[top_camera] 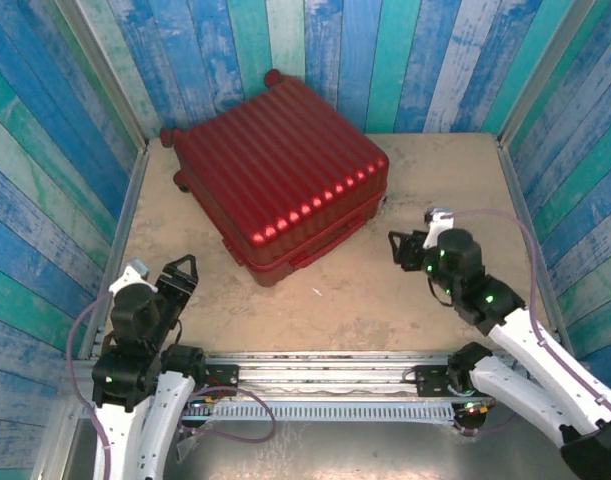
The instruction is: Pack the luggage
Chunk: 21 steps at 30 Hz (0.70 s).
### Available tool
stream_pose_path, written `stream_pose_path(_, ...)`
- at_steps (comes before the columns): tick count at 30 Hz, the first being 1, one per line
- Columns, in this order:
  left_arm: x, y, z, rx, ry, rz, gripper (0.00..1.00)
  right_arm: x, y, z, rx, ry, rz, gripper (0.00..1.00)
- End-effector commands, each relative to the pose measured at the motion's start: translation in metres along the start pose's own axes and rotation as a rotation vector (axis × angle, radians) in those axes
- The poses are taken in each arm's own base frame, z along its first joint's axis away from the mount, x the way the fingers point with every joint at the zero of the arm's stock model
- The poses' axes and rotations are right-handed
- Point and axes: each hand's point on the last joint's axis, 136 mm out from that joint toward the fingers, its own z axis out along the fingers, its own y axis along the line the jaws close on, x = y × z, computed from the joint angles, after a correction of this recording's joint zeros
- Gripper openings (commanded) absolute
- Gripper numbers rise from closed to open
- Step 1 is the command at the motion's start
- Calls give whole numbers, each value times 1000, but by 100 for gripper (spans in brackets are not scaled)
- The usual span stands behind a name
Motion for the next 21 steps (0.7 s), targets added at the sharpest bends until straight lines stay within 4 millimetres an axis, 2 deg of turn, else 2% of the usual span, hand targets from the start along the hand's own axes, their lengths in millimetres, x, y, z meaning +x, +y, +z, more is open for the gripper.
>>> stream_pose_path(1,14,-1,1,-3,90,-13,77,3,6,5,-62,104,-22,66)
stream_pose_path(3,12,-10,9,15,94,23,78,3,9,10,-79,134,-15,66)
stream_pose_path(6,12,-29,32,46,135,80,82,5,12,15,-98,161,-21,66)
stream_pose_path(8,5,-50,40,48,122,152,83,5,12,15,-97,164,-30,66)
stream_pose_path(10,20,-86,49,74,134,254,86,5,8,13,-81,166,-38,66)
stream_pose_path(11,33,-105,51,84,137,314,88,4,7,11,-72,164,-40,66)
stream_pose_path(13,75,-152,43,109,121,468,97,1,2,6,-48,154,-43,66)
stream_pose_path(15,127,-193,31,141,114,579,94,-8,-1,-4,-24,128,-48,66)
stream_pose_path(16,150,-204,32,161,140,586,93,-11,-3,-9,-14,115,-50,66)
stream_pose_path(17,178,-213,34,206,185,573,93,-16,-5,-15,-3,94,-55,66)
stream_pose_path(19,225,-220,40,337,285,414,94,-26,-8,-26,16,52,-67,66)
stream_pose_path(21,257,-202,56,367,329,215,97,-34,-12,-35,33,18,-79,66)
